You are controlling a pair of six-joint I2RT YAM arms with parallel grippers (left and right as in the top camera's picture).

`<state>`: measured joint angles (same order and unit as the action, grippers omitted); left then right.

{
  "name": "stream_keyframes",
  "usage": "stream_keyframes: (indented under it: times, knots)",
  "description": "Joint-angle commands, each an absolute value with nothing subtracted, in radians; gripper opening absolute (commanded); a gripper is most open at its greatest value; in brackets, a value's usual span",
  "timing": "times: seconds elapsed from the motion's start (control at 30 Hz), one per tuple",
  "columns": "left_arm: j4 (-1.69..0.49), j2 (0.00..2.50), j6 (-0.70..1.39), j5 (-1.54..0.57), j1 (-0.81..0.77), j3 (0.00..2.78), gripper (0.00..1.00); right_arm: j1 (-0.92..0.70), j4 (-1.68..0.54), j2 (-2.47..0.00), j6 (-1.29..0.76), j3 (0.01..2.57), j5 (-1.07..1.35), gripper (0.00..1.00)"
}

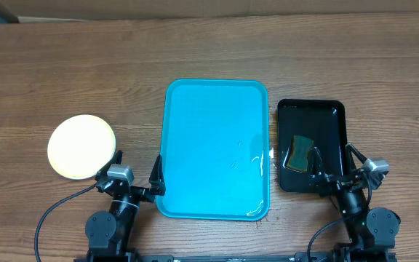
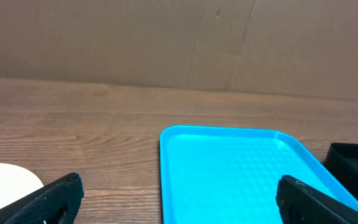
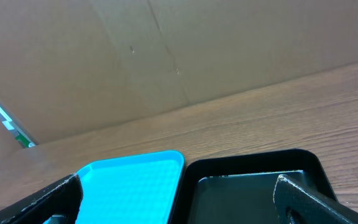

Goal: Clean dirty plates on tray and stack at the side

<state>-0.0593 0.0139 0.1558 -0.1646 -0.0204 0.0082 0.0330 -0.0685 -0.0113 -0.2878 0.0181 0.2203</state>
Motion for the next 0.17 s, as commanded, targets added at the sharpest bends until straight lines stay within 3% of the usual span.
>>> stream_keyframes:
  times: [0.0, 0.13]
  knots:
    - [-0.06, 0.007, 0.165, -0.176, -0.028, 0.005, 1.0, 0.041, -0.062, -0.005, -0.287, 0.008, 0.211, 1.0]
    - [-0.06, 0.007, 0.165, -0.176, -0.028, 0.005, 1.0, 0.041, -0.062, -0.005, -0.287, 0.008, 0.211, 1.0]
